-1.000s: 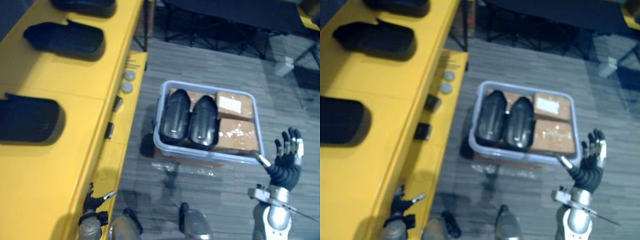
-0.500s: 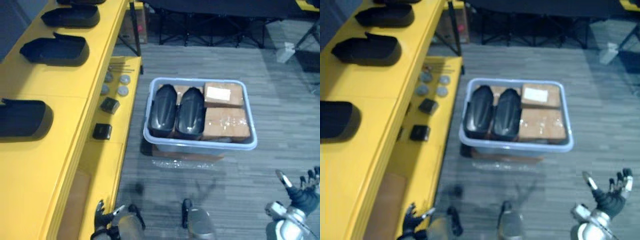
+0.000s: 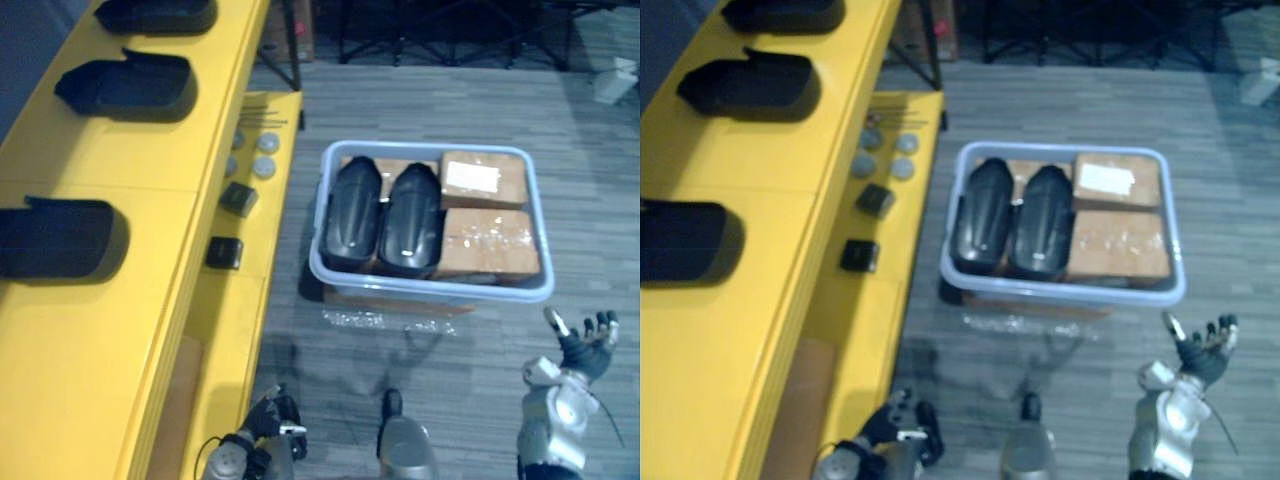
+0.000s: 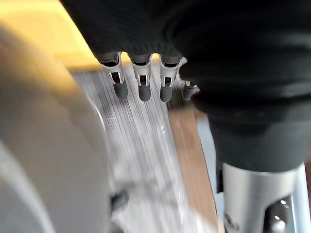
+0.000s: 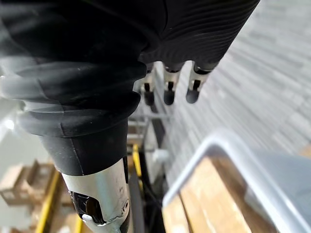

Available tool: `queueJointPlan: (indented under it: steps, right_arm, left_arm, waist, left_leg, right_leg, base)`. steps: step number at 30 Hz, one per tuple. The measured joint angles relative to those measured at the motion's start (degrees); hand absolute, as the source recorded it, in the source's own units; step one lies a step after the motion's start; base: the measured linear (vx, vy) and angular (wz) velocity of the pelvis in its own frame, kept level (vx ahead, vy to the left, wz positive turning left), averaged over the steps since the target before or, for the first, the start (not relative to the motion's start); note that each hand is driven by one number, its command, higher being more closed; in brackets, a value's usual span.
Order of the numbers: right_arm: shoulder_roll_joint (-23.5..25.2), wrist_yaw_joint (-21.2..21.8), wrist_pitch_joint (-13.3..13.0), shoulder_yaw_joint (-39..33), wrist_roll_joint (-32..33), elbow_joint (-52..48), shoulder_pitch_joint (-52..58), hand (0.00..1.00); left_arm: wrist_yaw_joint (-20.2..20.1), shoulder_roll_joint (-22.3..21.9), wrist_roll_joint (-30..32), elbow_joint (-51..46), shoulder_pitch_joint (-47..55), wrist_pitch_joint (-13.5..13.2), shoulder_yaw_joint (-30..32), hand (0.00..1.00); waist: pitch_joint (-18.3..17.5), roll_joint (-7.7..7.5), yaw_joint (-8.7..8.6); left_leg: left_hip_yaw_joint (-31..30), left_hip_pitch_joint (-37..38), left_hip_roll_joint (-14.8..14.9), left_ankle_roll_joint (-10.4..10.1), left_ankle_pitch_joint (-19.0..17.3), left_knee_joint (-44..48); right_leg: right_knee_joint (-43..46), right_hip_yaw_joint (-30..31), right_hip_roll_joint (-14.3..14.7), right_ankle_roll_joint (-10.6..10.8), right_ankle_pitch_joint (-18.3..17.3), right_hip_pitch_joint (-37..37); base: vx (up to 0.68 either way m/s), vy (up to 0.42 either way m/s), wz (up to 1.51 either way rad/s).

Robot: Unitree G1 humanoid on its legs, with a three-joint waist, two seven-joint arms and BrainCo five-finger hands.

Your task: Walk over and take plastic housings, then place them on the shelf

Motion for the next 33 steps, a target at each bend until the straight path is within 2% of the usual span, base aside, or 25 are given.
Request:
queueJointPlan:
  steps: [6, 8, 11, 13, 18, 19, 26, 33]
  right_arm:
    - [-6.50, -2.50, 4.00, -0.52, -0.17, 4.25, -11.51, 0.00]
    - [-10.78, -2.57, 6.95, -0.51, -0.28, 7.15, -16.33, 0.00]
    - [-14.22, -3.55, 9.27, -0.28, -2.06, 9.88, -21.03, 0.00]
    - [-17.02, -5.15, 12.00, 0.37, -2.95, 12.74, -24.53, 0.00]
    - [-21.28, -7.02, 16.10, 1.63, -4.03, 15.86, -31.47, 0.00]
    - [-21.98, -7.32, 16.86, 1.79, -4.07, 16.28, -32.28, 0.00]
    - [-24.13, -7.24, 19.47, 4.08, -5.87, 16.44, -37.36, 0.00]
    - [-25.69, -7.36, 25.31, 5.44, -6.72, 16.40, -40.02, 0.00]
  left_arm:
    - [4.21, -0.59, -4.48, 1.01, -0.58, -1.21, 3.89, 0.00]
    - [5.66, -1.20, -5.83, 1.69, -1.05, -2.01, 5.63, 0.00]
    - [6.02, -1.28, -6.78, 2.97, -2.10, -2.35, 6.81, 0.00]
    - [6.43, -1.44, -8.09, 3.90, -2.48, -2.37, 7.10, 0.00]
    - [7.66, -2.72, -11.19, 4.82, -3.07, -2.34, 7.21, 0.00]
    - [7.73, -2.83, -11.67, 4.81, -3.33, -2.34, 7.27, 0.00]
    - [7.65, -3.91, -14.12, 4.75, -4.74, -2.40, 7.41, 0.00]
    - [7.47, -7.00, -16.36, 3.44, -5.68, -2.39, 6.64, 0.00]
  waist:
    - [3.48, 0.75, 1.22]
    - [4.44, 1.11, 1.86]
    - [5.76, 1.57, 2.35]
    - [6.19, 2.20, 3.17]
    - [7.12, 4.24, 4.09]
    - [7.12, 4.25, 4.75]
    - [7.10, 4.35, 5.74]
    - [7.41, 5.02, 6.21]
  left_leg:
    - [-1.57, -2.64, -0.36, 0.51, 0.01, 1.96]
    - [-1.87, -4.76, -0.39, 0.90, 0.21, 2.74]
    - [-2.37, -5.91, -0.78, 1.50, 0.64, 2.77]
    - [-3.28, -7.34, -1.15, 1.73, 0.97, 2.87]
    - [-4.55, -9.70, -2.16, 2.37, 1.39, 3.30]
    - [-4.49, -10.16, -2.45, 2.51, 1.48, 3.33]
    - [-4.53, -12.81, -3.23, 2.54, 1.49, 4.60]
    - [-4.32, -15.07, -3.19, 2.71, 1.45, 6.47]
  right_leg:
    - [-0.54, -0.24, -0.12, 0.10, 0.42, -0.58]
    - [-0.33, -0.33, -0.16, 0.19, 0.80, -2.25]
    - [0.20, -0.74, -0.51, 0.27, 0.92, -3.30]
    - [1.09, -1.65, -0.87, 0.28, 0.90, -4.58]
    - [4.94, -2.86, -2.41, 0.19, 0.05, -7.53]
    - [6.43, -2.90, -3.19, 0.53, -0.83, -8.54]
    - [12.21, -3.01, -5.23, 0.45, -2.93, -13.11]
    - [15.54, -2.98, -6.11, 0.51, -4.25, -16.08]
  base:
    - [-0.08, 0.018, 0.12]
    - [-0.09, 0.014, 0.04]
    - [-0.05, 0.011, 0.12]
    - [-0.02, 0.008, 0.18]
    - [-0.01, 0.022, 0.17]
    - [0.00, 0.014, 0.15]
    - [0.00, 0.003, 0.03]
    - [-0.03, -0.006, -0.01]
